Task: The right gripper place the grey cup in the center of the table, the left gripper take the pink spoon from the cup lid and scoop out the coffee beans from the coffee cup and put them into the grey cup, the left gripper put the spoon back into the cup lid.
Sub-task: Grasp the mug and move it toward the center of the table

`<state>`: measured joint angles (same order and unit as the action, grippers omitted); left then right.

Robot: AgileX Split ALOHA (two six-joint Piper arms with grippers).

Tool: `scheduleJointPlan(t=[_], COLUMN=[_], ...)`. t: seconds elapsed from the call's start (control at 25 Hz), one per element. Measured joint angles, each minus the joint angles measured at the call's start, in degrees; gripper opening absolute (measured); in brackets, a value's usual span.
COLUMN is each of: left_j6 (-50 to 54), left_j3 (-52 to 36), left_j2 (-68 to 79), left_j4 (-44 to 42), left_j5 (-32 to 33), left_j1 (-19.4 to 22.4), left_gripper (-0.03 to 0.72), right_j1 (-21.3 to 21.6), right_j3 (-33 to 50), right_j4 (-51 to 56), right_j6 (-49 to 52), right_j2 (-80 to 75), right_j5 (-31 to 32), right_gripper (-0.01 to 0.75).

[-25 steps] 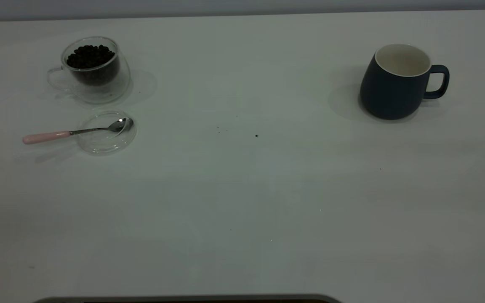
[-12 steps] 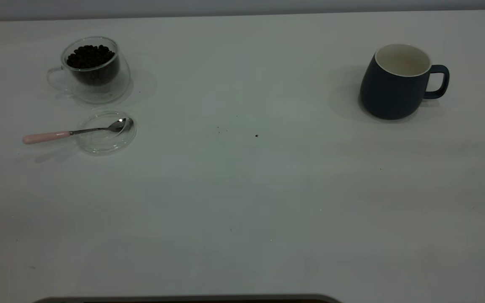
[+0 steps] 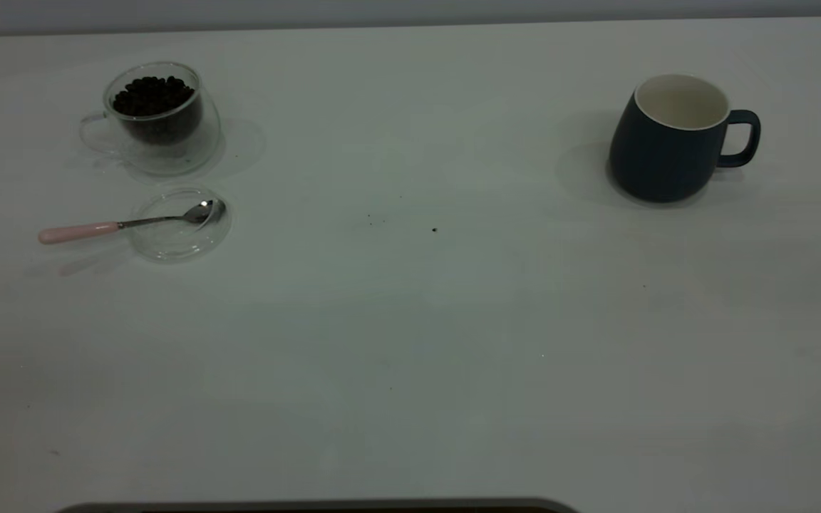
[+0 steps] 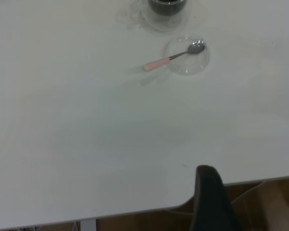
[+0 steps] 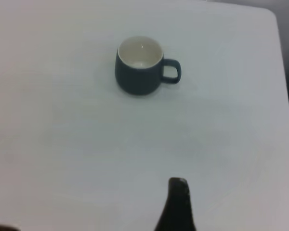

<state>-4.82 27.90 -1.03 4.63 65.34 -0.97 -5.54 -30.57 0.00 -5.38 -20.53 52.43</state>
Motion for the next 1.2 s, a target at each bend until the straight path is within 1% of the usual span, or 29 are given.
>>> scheduleJointPlan(t=[0.12,0.24,0.4,0.56,0.84,1.0,1.2], left_j6=[0.0,0.0,0.0,0.0,0.0,0.0,0.0], left_j3=[0.0,0.0,0.0,0.0,0.0,0.0,0.0], left_j2=[0.0,0.0,0.0,0.0,0.0,0.0,0.0], left_j4=[0.0,0.0,0.0,0.0,0.0,0.0,0.0], left_j5=[0.0,0.0,0.0,0.0,0.0,0.0,0.0], left_j1=[0.0,0.0,0.0,0.0,0.0,0.0,0.0], left_gripper=[0.482,0.482,0.482,0.482,0.482,0.482,0.482], right_j1=[0.0,0.0,0.0,0.0,0.0,0.0,0.0], right_j3=[-2.29,-6.31,-11.97,-16.8,-21.67,-24.83,-31.11], right_j4=[0.0,-0.89,-1.36,-3.47,-4.51,-7.52,-13.45], right_j6=[-5.61,-11.16,-15.2,-20.28,-35.74,-38.35,-38.51], right_j2=[-12.67,-26.15,-43.41,-57.46,-75.3,-83.85,-93.02], right_j5=[-2.98,-5.43,-8.86,-14.17,-24.31,-28.87,-30.33], right_gripper=[0.703,0.703,0.702,0.699,0.691,0.677,0.667])
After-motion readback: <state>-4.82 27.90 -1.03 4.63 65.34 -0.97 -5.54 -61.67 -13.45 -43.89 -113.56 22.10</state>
